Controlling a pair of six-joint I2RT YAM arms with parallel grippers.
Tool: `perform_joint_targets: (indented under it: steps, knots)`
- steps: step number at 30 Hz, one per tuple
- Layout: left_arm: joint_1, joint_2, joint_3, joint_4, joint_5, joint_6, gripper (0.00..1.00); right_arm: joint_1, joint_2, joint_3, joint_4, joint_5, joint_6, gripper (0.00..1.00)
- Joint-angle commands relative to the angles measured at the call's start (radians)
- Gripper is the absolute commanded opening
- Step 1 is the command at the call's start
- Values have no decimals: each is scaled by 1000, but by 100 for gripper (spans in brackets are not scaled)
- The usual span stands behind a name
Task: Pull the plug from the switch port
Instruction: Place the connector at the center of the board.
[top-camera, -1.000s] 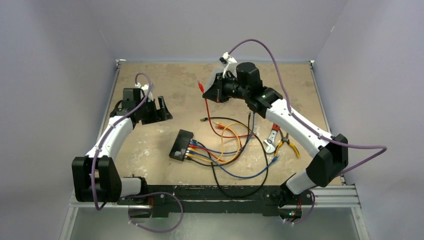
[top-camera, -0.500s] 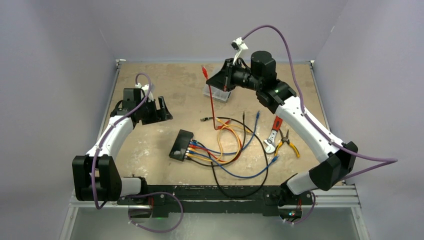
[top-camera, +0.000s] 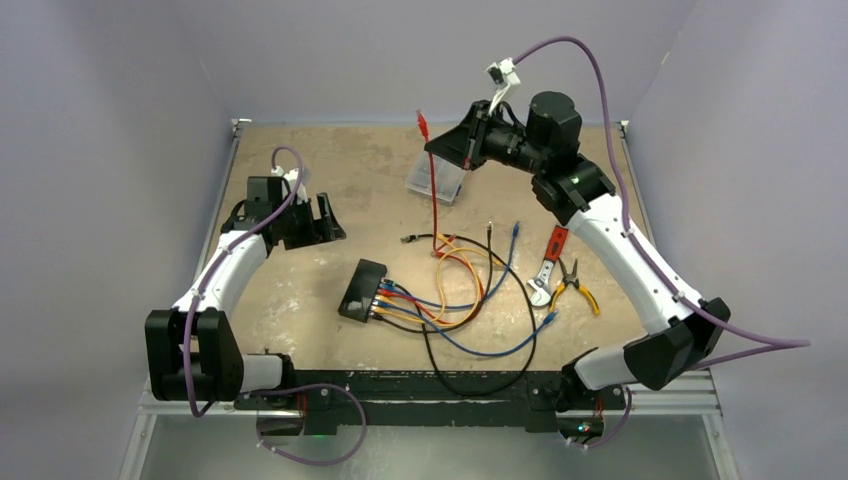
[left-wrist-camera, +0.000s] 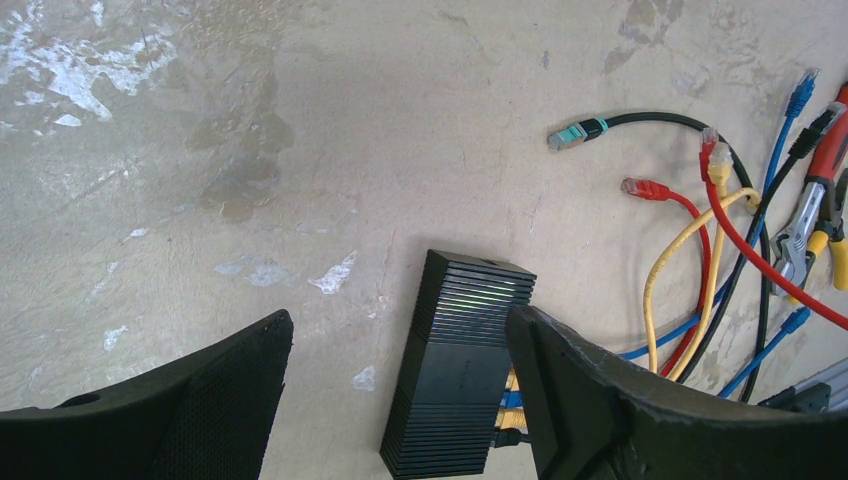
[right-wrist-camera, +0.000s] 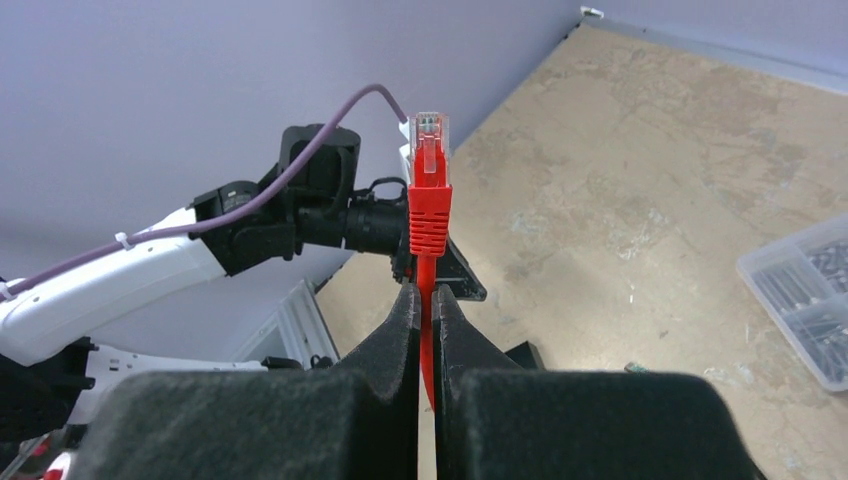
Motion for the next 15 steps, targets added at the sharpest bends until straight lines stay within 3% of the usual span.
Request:
perform_joint_targets:
  steps: [1, 15]
  knots:
    - [6, 10, -2, 28, 20, 20, 79, -18, -60, 82, 46, 20, 0, 0]
    - [6, 14, 0, 26, 17, 20, 79, -34, -104, 198, 2, 90, -31, 0]
